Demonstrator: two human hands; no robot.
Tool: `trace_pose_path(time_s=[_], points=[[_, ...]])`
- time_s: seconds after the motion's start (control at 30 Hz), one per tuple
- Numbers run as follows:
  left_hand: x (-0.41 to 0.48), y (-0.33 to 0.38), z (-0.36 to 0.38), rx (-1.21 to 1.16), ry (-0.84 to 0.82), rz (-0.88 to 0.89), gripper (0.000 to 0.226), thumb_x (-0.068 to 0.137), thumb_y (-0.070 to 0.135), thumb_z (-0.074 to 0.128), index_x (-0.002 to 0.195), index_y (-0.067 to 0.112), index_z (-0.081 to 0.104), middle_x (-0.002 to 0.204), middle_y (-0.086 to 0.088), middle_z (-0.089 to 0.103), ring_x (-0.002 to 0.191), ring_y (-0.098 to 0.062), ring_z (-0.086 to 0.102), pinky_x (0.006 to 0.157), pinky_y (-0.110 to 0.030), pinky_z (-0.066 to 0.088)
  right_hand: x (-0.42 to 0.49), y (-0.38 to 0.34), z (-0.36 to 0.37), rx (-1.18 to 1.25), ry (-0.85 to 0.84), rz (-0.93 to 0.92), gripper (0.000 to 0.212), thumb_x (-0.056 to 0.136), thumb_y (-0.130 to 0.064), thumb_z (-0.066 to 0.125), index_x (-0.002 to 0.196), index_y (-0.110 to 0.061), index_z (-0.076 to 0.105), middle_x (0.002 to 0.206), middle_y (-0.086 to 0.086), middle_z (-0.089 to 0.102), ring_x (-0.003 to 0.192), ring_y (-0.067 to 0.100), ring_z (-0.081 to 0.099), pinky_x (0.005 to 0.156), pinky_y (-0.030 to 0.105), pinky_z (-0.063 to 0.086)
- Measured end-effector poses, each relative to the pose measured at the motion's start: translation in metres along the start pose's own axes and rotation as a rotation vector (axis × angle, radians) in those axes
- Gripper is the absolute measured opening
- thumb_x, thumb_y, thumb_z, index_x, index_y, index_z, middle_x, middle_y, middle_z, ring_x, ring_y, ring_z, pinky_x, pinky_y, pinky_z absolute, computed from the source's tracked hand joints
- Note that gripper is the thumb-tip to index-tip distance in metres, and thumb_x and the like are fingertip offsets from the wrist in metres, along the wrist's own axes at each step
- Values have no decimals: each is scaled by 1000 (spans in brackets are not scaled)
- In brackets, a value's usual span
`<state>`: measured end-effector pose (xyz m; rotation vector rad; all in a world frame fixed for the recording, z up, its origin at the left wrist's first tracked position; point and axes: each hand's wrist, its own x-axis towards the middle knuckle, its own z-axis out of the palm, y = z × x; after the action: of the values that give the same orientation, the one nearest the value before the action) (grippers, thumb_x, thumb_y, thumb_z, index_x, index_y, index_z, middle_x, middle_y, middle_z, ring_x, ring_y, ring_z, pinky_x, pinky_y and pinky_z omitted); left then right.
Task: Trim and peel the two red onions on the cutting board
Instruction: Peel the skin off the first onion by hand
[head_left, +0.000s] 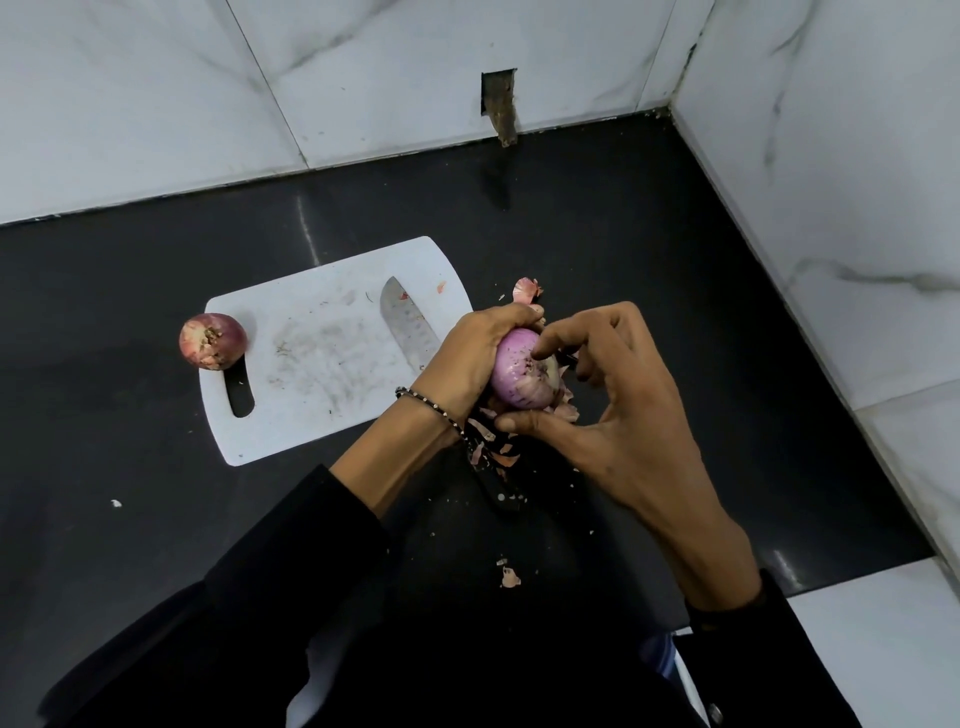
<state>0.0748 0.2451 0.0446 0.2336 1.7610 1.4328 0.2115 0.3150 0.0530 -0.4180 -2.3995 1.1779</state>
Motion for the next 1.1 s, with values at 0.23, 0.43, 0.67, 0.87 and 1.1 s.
trace_pose_path(time_s=[0.23,0.43,0.67,0.87,1.1], points=[[-5,2,-1,1,-36,-23,44,76,45,65,84,2,72,84,-21,69,76,-31,63,94,-56,50,-6,-2,4,-10,20,34,32,70,-39,84,84,-20,63,103,-16,46,101,4,52,74,12,45],[-7,5,2,67,-91,21,61,66,60,64,84,3,73,95,-32,69,84,-44,66,99,-61,47,-9,-4,3,24,66,43,44,66,-28,92,97,-15,63,107,-5,50,93,-5,49,74,7,42],[-14,4,5,162,-5,89,57,63,63,58,79,11,73,92,-30,69,91,-48,65,93,-60,50,-13,-10,-1,42,69,36,46,67,-20,93,103,-17,64,107,-6,49,88,-4,50,71,6,42],[-17,2,6,116,37,71,60,52,60,64,75,5,71,81,-26,67,69,-30,58,73,-47,48,-23,-11,3,6,83,33,28,73,-23,89,82,-23,62,104,-15,48,98,10,56,71,22,49],[-19,-1,7,167,-7,189,38,58,57,59,72,24,72,97,-32,67,88,-46,66,85,-54,53,-25,-14,-3,51,141,34,48,65,-21,93,100,-17,60,106,-6,48,88,-5,50,69,5,43]])
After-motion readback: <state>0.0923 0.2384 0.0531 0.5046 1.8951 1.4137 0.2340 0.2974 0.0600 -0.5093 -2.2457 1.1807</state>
